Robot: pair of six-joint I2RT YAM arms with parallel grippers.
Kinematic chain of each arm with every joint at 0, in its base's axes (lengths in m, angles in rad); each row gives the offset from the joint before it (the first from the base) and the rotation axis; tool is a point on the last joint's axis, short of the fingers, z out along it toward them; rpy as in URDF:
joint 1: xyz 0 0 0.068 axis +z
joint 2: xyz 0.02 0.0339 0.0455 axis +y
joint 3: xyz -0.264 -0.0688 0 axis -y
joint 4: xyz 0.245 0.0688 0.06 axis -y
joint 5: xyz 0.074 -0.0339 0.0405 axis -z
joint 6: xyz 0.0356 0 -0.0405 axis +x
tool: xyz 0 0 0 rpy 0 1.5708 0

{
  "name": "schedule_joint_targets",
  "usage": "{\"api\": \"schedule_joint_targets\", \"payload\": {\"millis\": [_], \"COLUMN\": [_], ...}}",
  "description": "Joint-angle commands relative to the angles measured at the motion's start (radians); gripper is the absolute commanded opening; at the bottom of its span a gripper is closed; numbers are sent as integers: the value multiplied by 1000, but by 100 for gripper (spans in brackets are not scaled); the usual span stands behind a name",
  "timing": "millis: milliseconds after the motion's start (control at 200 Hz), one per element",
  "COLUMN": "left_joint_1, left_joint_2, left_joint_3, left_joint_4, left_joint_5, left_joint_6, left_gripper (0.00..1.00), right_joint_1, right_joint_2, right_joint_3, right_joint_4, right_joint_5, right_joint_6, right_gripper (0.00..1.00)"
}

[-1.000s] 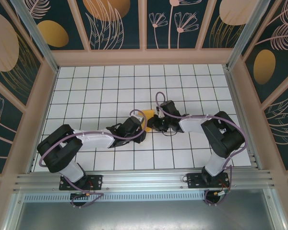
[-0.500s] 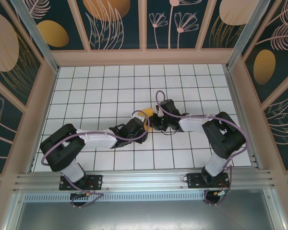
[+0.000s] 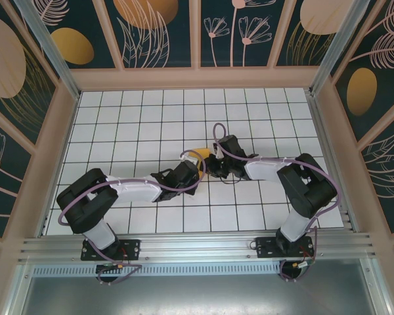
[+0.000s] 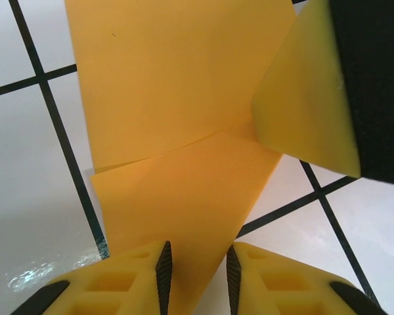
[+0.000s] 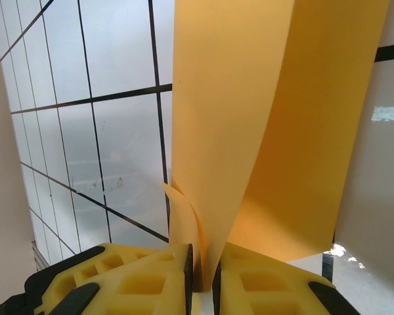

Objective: Fold a paper plane with a square sheet of paper (pick it up from the middle)
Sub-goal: Fourth fold the wing at the center of the table.

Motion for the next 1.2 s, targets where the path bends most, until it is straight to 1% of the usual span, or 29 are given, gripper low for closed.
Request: {"api": "schedule_joint_targets", "payload": {"millis": [0,125,315,380,655,761,816,871,956,1051,1196], "left_joint_1": [-4,-5,-5,-5,-5,-4,-4,-4,-4,-5,-5], "left_joint_2": [1,-3,4,8,12,8,8,6,2,6,16], "left_joint_3": [-3,-8,-8,-5,-10,-15,-14,-15,-15,-9,-7], "left_joint_4": [-28,-37,-40,-40,-39,-38,-40,-42,-42,-47,-51], "left_joint_5": [-29,-48,-64,-63,-74,-83,-93,-99,-105,-110,-119], "left_joint_6": [-9,-9,-2,2,6,4,4,6,13,23,35], "left_gripper": [31,36,36,35,21,19,23,24,29,32,32], "right_joint_1": [8,9,15,17,18,20,19,19,20,20,20], "right_joint_2": [-36,-34,-28,-28,-26,-27,-27,-26,-27,-27,-26], "right_joint_3": [28,34,49,54,60,60,61,61,64,66,69], "right_joint_4": [-22,-22,-25,-27,-42,-43,-47,-50,-53,-55,-55], "right_joint_5": [14,13,10,11,18,18,22,24,23,23,24], "right_joint_6": [9,8,4,5,0,-2,-4,-5,-7,-10,-13], "right_gripper": [19,18,16,16,16,16,15,14,13,13,13]}}
